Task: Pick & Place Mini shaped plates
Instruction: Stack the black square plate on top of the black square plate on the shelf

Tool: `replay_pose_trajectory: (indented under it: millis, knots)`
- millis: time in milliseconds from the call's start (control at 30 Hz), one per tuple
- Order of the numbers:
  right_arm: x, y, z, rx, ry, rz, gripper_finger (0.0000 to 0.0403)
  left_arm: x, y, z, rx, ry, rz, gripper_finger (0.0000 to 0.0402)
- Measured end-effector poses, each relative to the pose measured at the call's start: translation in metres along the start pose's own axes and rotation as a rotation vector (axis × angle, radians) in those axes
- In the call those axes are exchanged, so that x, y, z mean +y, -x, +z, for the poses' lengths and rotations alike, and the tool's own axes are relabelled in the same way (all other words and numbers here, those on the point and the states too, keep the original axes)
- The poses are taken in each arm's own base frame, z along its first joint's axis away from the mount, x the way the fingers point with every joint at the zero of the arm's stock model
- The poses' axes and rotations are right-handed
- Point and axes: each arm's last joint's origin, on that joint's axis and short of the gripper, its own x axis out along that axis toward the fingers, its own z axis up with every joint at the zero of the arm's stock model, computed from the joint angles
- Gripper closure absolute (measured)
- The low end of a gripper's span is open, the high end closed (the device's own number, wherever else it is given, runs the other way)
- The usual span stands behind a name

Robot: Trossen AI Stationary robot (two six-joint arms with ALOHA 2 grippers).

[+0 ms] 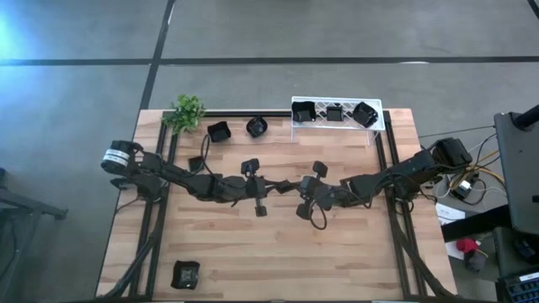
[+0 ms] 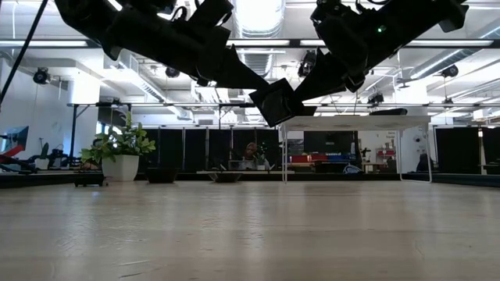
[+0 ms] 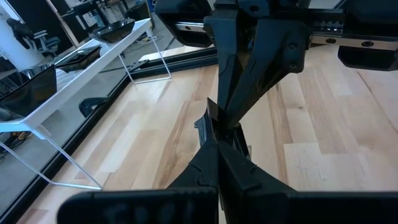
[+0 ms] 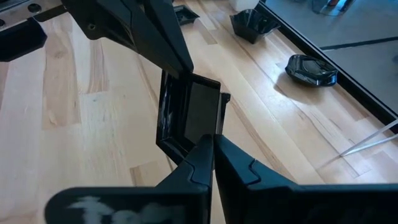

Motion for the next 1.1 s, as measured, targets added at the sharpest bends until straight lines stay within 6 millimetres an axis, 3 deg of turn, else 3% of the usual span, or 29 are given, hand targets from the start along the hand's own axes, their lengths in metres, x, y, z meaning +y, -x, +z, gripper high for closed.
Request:
replay_pose_trajectory:
  millis: [633,933,1100]
  knots:
    - [0.0,0.0,0.0001,0.0,0.0,0.0,0.0394,0.0001,-0.0001,-0.0002,0.001,-0.013,0.001,0.0398]
    - [0.0001,0.0001,0.0,0.0,0.0,0.002,0.0394,0.0001,-0.0001,-0.0001,0.001,-0.012,0.001,0.0336]
    - [0.0002,0.0001,0.0001,0.0,0.0,0.004,0.0394,0.0002,-0.0001,-0.0002,0.001,-0.011,0.005,0.0322]
